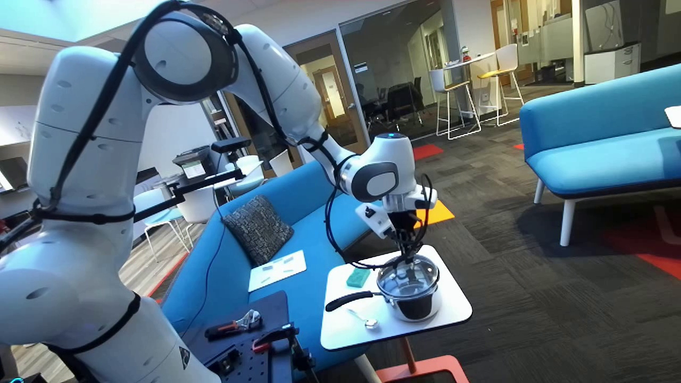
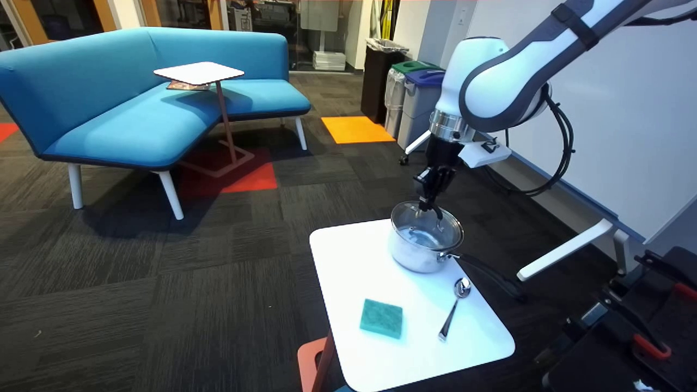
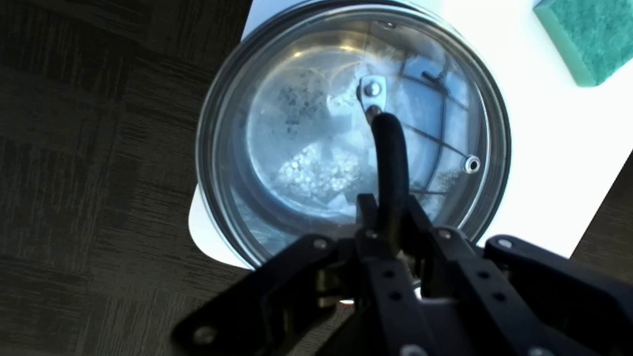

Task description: Pick up the sponge from the pot and put it on the table, then pick up the lid and put it on the pot

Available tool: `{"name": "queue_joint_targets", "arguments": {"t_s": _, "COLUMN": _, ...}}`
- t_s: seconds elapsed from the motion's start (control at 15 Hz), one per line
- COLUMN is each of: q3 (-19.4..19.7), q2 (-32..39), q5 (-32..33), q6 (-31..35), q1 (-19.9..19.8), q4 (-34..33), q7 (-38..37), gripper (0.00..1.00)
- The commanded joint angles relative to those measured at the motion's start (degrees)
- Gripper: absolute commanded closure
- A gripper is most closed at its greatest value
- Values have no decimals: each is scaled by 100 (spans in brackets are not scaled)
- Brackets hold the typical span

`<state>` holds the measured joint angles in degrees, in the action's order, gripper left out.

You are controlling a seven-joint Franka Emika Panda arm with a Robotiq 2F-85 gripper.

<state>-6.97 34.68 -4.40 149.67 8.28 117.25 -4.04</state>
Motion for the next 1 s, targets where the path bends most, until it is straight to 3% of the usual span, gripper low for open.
{"name": "queue_joint_targets", "arguments": {"t_s": 0.0, "q3": 181, "q2": 32, "q5": 96, "q6": -256, "q1": 186, "q4": -224, "q7": -343, "gripper": 96}}
{"name": "queue_joint_targets", "arguments": {"t_s": 0.87, "q3": 293, "q2": 217, "q5": 165, "q6": -666, "q1": 333, "q4": -528, "q7": -607, "gripper": 96}}
{"name": "queue_joint_targets", "arguments": {"t_s": 0.93, "q3": 293, "q2": 250, "q5": 162, "q6": -666, "q1": 340, "q4": -563, "q7": -619, "gripper": 79}}
